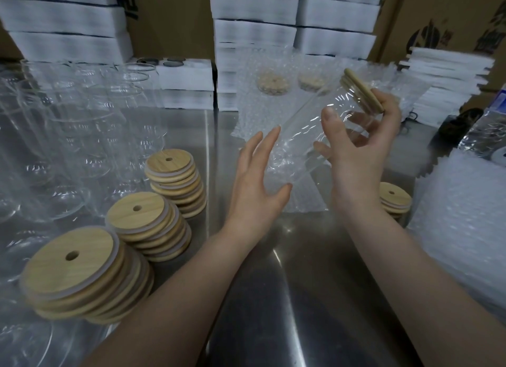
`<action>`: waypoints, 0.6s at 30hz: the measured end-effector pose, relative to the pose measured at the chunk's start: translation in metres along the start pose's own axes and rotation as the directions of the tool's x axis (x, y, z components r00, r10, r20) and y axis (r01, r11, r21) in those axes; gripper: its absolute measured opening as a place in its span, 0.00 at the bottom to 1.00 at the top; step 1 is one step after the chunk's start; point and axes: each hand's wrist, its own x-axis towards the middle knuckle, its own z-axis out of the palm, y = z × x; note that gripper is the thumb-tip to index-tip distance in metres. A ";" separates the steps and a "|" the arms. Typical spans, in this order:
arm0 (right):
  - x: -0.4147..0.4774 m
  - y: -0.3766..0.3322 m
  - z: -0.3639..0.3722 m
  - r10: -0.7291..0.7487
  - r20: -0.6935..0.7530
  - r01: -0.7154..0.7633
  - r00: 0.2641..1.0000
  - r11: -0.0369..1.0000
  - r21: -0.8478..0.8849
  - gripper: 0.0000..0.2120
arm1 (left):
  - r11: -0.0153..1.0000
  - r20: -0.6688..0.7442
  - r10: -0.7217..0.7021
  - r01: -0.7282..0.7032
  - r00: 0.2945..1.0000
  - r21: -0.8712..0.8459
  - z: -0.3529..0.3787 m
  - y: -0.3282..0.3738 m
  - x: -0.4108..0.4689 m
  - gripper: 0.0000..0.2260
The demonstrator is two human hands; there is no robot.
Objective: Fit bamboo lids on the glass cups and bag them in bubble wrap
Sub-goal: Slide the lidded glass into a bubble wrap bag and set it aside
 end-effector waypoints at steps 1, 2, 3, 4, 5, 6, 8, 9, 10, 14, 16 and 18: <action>0.000 -0.001 0.000 -0.012 0.007 0.013 1.000 1.000 -0.002 0.26 | 1.000 -0.008 0.011 -0.011 1.000 0.015 0.000 -0.001 0.000 0.38; 0.000 -0.001 0.000 -0.024 0.012 0.024 1.000 1.000 -0.005 0.26 | 1.000 -0.014 0.018 -0.018 1.000 0.021 0.000 -0.001 0.000 0.38; -0.001 -0.002 0.000 -0.036 0.019 0.036 0.999 0.999 -0.009 0.26 | 0.999 -0.020 0.025 -0.024 0.999 0.022 0.001 -0.001 0.000 0.38; -0.001 -0.002 0.000 -0.049 0.027 0.050 0.998 0.999 -0.014 0.26 | 0.999 -0.027 0.032 -0.031 0.999 0.022 0.001 -0.001 -0.001 0.38; -0.002 -0.003 0.000 -0.061 0.037 0.062 0.997 0.998 -0.018 0.27 | 0.999 -0.036 0.039 -0.038 0.999 0.021 0.001 0.000 -0.001 0.38; -0.002 -0.003 0.000 -0.070 0.049 0.071 0.996 0.997 -0.020 0.28 | 0.999 -0.047 0.044 -0.043 0.998 0.022 0.001 0.001 -0.002 0.37; -0.004 -0.003 0.001 -0.088 0.082 0.089 0.993 0.996 -0.017 0.28 | 0.999 -0.068 0.046 -0.044 0.997 0.019 0.001 0.002 -0.003 0.37; -0.006 -0.004 0.002 -0.099 0.098 0.101 0.990 0.995 -0.017 0.28 | 0.999 -0.080 0.034 -0.034 0.996 0.003 0.001 0.002 -0.003 0.37; -0.007 -0.005 0.003 -0.112 0.108 0.115 0.988 0.993 -0.016 0.28 | 1.000 -0.092 0.012 -0.015 0.996 -0.022 0.001 0.002 -0.004 0.38; -0.012 -0.008 0.006 -0.145 0.144 0.148 0.979 0.989 -0.017 0.28 | 0.994 -0.134 -0.058 0.045 0.989 -0.098 0.001 0.002 -0.005 0.41; -0.014 -0.008 0.007 -0.138 0.174 0.145 0.975 0.989 -0.031 0.28 | 0.991 -0.146 -0.062 0.044 0.987 -0.124 0.001 0.002 -0.005 0.40; -0.017 -0.008 0.008 -0.111 0.216 0.122 0.970 0.992 -0.038 0.28 | 0.989 -0.163 -0.058 0.034 0.985 -0.147 0.001 0.003 -0.005 0.40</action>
